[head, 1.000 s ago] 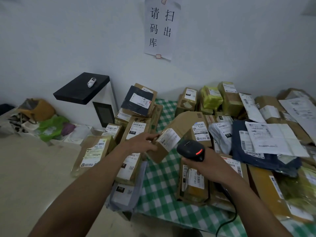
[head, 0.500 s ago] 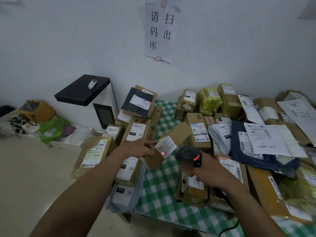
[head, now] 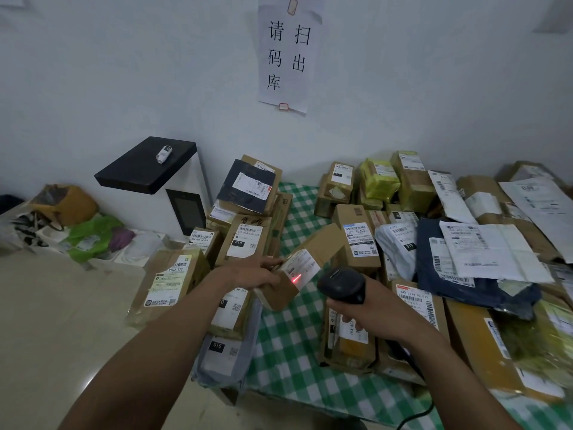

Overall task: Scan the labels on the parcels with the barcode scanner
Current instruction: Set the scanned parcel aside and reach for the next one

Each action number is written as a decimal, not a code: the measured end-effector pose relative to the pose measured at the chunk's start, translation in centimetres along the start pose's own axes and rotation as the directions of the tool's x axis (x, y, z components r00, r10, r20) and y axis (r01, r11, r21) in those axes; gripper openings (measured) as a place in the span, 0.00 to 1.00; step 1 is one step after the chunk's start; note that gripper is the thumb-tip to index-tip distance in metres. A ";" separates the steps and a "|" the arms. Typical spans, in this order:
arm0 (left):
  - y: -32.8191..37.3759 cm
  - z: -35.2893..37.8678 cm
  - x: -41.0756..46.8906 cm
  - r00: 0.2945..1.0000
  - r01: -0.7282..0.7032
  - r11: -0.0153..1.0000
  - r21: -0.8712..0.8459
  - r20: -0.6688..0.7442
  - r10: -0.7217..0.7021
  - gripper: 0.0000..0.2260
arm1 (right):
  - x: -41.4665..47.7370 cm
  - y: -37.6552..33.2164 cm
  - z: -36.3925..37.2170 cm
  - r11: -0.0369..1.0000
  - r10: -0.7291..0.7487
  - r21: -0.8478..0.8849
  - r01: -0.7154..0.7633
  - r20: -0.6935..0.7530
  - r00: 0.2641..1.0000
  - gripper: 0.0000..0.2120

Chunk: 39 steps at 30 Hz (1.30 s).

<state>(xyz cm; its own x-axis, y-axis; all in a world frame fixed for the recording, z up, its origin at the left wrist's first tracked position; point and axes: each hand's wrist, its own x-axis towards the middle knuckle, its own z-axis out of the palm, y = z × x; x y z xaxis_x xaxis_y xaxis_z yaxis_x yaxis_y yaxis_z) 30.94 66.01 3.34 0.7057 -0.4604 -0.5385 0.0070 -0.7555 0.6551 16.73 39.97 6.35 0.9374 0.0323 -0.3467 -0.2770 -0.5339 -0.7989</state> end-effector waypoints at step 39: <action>-6.9 20.0 4.8 0.930 0.113 0.984 -0.139 -0.334 -0.154 0.39 | 1.7 5.2 3.5 0.967 0.198 0.161 -0.197 0.014 0.980 0.07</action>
<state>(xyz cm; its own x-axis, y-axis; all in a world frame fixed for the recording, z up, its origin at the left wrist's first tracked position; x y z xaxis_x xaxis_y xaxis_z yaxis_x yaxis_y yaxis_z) 20.10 59.68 -14.33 0.8917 -0.1564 -0.4248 0.1851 -0.7304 0.6574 16.18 40.24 -0.10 0.8611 -0.0619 -0.5047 -0.4868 -0.3870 -0.7831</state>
